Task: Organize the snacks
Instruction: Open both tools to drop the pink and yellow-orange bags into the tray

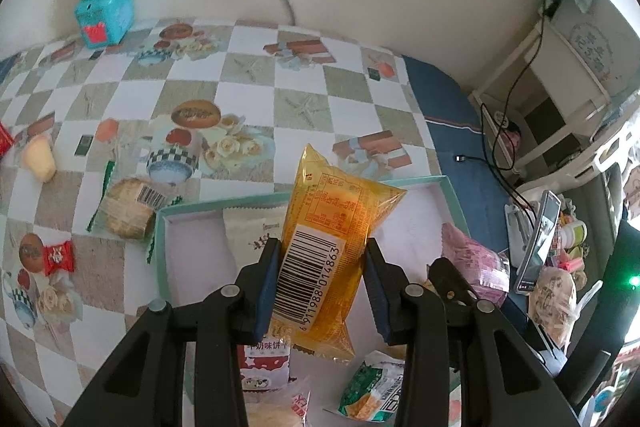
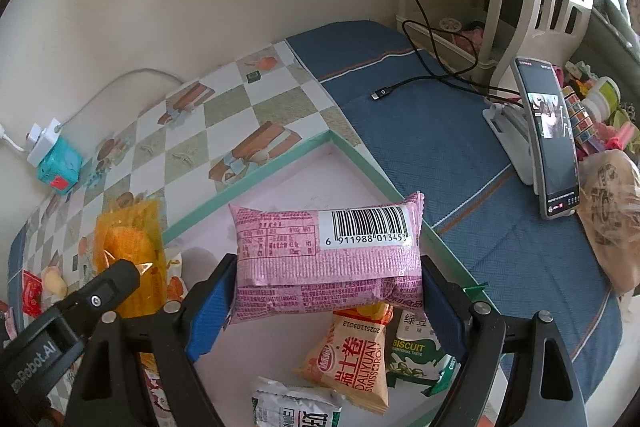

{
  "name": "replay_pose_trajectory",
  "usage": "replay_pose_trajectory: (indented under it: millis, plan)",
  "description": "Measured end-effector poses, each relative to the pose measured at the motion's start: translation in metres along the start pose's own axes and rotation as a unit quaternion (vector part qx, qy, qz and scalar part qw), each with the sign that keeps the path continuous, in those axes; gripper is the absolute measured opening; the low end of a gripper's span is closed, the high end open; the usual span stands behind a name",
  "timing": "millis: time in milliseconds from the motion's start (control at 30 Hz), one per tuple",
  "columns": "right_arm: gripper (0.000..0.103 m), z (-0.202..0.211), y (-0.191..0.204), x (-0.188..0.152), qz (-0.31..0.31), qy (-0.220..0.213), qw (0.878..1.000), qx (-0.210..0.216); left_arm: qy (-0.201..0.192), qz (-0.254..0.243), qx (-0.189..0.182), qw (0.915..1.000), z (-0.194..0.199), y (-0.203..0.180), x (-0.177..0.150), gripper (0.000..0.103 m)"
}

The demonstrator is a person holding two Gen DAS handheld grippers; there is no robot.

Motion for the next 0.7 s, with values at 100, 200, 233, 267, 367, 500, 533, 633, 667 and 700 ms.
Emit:
replay_pose_trajectory:
  millis: [100, 200, 233, 267, 367, 500, 533, 633, 667, 700]
  plan:
    - [0.088, -0.001, -0.001, -0.001, 0.001, 0.002, 1.000, -0.004, 0.010, 0.009, -0.010, 0.9999, -0.002, 0.001, -0.002, 0.042]
    - [0.088, -0.001, -0.001, 0.000, 0.002, 0.003, 1.000, -0.004, 0.007, 0.002, -0.002, 1.0000, -0.002, 0.001, -0.001, 0.042]
    - [0.088, -0.002, 0.000, 0.000, 0.003, 0.003, 1.000, -0.005, 0.005, -0.002, 0.004, 1.0000, -0.002, 0.001, -0.001, 0.042]
    - [0.088, -0.002, 0.000, 0.000, 0.004, 0.003, 1.000, -0.005, 0.004, -0.004, 0.006, 1.0000, -0.001, 0.001, -0.001, 0.042]
    - [0.089, -0.002, 0.001, -0.001, 0.007, 0.002, 1.000, -0.006, 0.008, -0.002, -0.001, 1.0000, -0.002, 0.001, -0.001, 0.042]
    - [0.090, -0.002, 0.002, -0.001, 0.012, 0.002, 1.000, -0.011, 0.014, 0.005, -0.001, 0.9999, -0.005, 0.004, -0.001, 0.044]
    - [0.090, -0.002, 0.002, -0.001, 0.013, 0.003, 1.000, -0.012, 0.014, 0.008, -0.002, 0.9999, -0.005, 0.005, -0.001, 0.047]
    - [0.092, -0.003, 0.002, -0.001, 0.014, 0.005, 1.000, -0.014, 0.013, 0.022, -0.005, 0.9997, -0.002, 0.010, 0.002, 0.076]
    - [0.093, -0.003, 0.002, -0.001, 0.015, 0.005, 1.000, -0.014, 0.012, 0.023, -0.005, 0.9996, -0.001, 0.011, 0.003, 0.077]
    - [0.094, -0.003, 0.002, -0.001, 0.017, 0.006, 1.000, -0.016, 0.012, 0.024, -0.005, 0.9996, 0.000, 0.012, 0.004, 0.077]
Point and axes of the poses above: each gripper's, at about its wrist camera, not at the fingertips, and z roughly against the way its jaws point, y to its left, x to its top, the point moved 10 cm from there along -z, roughly the way its jaws point, and after that the axes turned 13 degrees about x, right-handed, at the moved point
